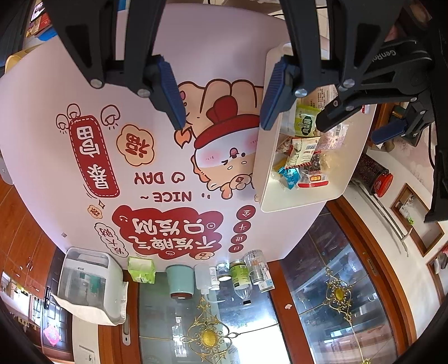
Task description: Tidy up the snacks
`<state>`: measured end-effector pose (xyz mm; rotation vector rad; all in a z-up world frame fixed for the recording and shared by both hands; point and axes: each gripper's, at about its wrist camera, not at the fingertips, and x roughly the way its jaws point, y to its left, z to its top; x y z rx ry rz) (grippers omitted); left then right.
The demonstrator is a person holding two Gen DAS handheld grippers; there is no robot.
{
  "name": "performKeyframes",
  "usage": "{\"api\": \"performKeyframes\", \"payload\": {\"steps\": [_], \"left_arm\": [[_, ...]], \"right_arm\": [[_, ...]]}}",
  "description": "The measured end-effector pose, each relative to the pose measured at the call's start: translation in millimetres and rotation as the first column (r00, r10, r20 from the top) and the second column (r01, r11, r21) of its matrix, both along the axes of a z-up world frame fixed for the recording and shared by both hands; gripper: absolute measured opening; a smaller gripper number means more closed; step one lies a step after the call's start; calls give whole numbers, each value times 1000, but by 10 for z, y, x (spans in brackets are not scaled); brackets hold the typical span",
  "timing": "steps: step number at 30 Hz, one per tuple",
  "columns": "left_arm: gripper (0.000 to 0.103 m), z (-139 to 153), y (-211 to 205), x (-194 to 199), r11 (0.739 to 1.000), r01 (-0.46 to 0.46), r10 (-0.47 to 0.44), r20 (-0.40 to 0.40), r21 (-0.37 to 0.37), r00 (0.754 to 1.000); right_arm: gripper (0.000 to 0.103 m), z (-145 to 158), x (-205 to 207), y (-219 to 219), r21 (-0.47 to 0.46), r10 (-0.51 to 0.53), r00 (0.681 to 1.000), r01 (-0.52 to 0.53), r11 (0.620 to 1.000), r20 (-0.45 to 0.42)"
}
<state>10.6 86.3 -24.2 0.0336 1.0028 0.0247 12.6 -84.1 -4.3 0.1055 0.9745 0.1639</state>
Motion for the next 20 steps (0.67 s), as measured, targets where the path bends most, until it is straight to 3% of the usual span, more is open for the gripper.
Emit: {"api": "performKeyframes", "payload": {"steps": [20], "left_arm": [[102, -6, -7, 9, 1000, -2, 2, -3, 0, 1000]], "right_arm": [[56, -7, 5, -6, 1, 1, 1000, -1, 1000, 0]]}}
